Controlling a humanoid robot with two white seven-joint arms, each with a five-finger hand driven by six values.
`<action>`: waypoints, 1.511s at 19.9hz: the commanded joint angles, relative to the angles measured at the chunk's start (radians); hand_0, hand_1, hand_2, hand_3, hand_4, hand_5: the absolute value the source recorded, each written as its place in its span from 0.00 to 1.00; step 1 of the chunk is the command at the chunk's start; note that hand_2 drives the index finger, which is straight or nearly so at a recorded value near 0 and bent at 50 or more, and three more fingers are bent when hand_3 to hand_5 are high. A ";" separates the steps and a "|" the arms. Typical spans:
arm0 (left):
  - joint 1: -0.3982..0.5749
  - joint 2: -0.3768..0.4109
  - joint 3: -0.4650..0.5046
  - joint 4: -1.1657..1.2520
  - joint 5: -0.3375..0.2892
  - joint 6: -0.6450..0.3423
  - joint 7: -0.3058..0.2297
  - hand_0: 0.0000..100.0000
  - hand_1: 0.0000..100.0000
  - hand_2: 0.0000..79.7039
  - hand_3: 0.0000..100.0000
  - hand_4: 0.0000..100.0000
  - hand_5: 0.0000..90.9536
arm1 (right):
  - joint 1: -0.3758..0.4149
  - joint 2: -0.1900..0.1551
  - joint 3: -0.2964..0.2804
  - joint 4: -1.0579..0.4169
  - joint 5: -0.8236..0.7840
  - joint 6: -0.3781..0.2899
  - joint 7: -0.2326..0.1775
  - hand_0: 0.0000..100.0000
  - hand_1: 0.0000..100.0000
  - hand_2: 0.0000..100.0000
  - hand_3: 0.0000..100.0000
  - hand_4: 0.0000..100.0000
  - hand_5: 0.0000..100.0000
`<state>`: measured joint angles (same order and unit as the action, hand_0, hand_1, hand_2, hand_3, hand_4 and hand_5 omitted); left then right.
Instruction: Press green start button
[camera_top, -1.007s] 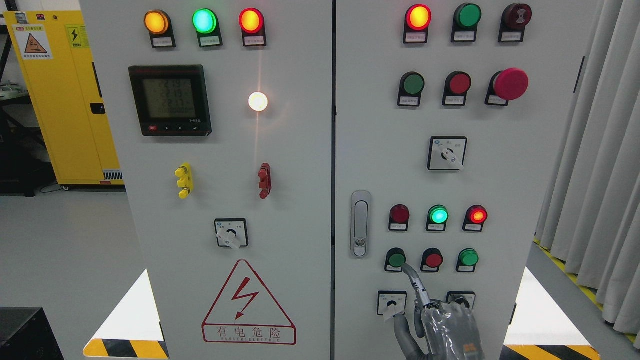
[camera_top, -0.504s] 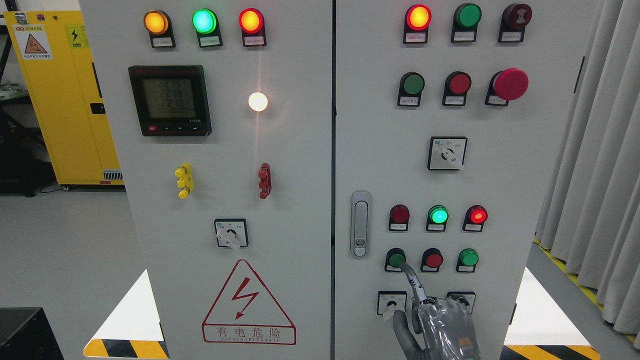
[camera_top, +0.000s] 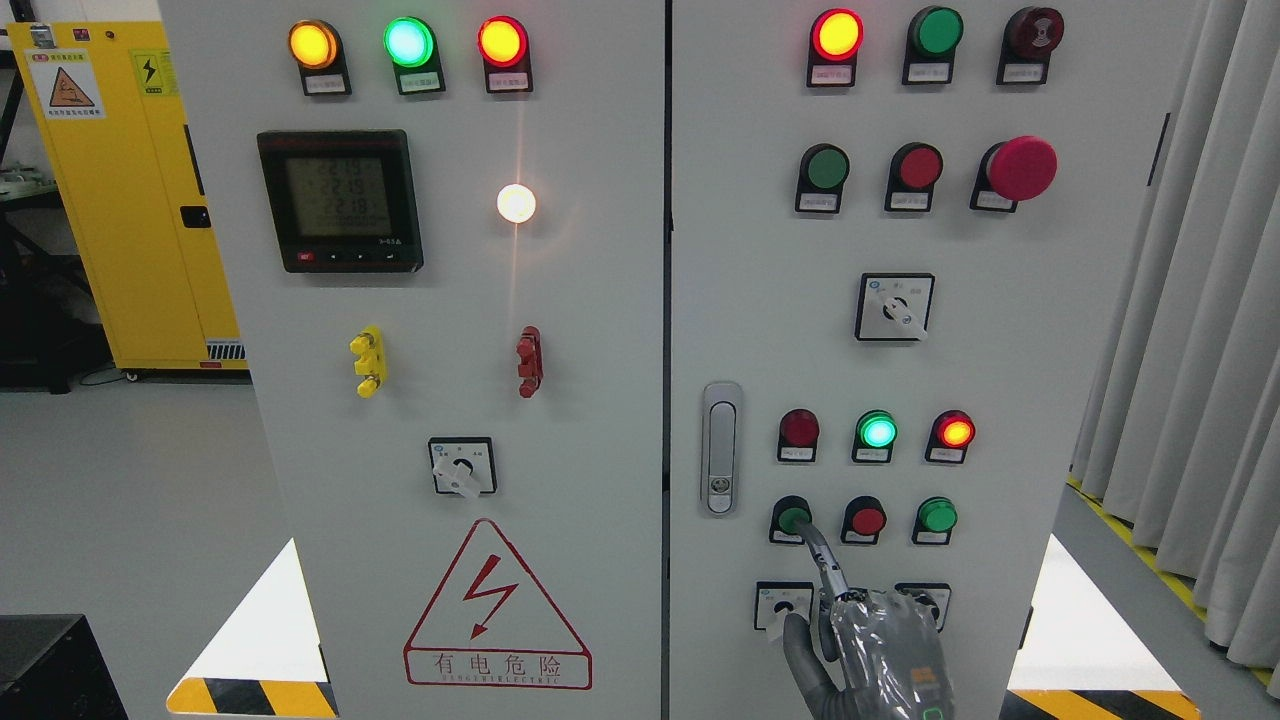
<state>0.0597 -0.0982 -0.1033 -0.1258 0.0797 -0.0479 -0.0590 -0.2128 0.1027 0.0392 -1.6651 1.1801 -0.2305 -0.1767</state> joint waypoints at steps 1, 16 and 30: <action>0.000 0.000 0.001 0.000 -0.001 0.000 -0.001 0.12 0.56 0.00 0.00 0.00 0.00 | -0.013 0.003 0.002 0.036 -0.001 0.002 0.005 0.72 0.91 0.00 1.00 1.00 1.00; -0.001 0.000 -0.001 0.000 0.000 0.000 -0.001 0.12 0.56 0.00 0.00 0.00 0.00 | -0.017 0.006 -0.004 0.036 -0.010 0.017 0.033 0.74 0.90 0.00 1.00 1.00 1.00; 0.000 0.000 0.001 0.000 0.000 0.000 -0.001 0.12 0.56 0.00 0.00 0.00 0.00 | -0.010 0.009 -0.007 -0.002 -0.011 0.016 0.023 0.74 0.90 0.00 1.00 1.00 1.00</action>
<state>0.0597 -0.0982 -0.1033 -0.1258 0.0796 -0.0479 -0.0566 -0.2271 0.1095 0.0520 -1.6467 1.1695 -0.2121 -0.1406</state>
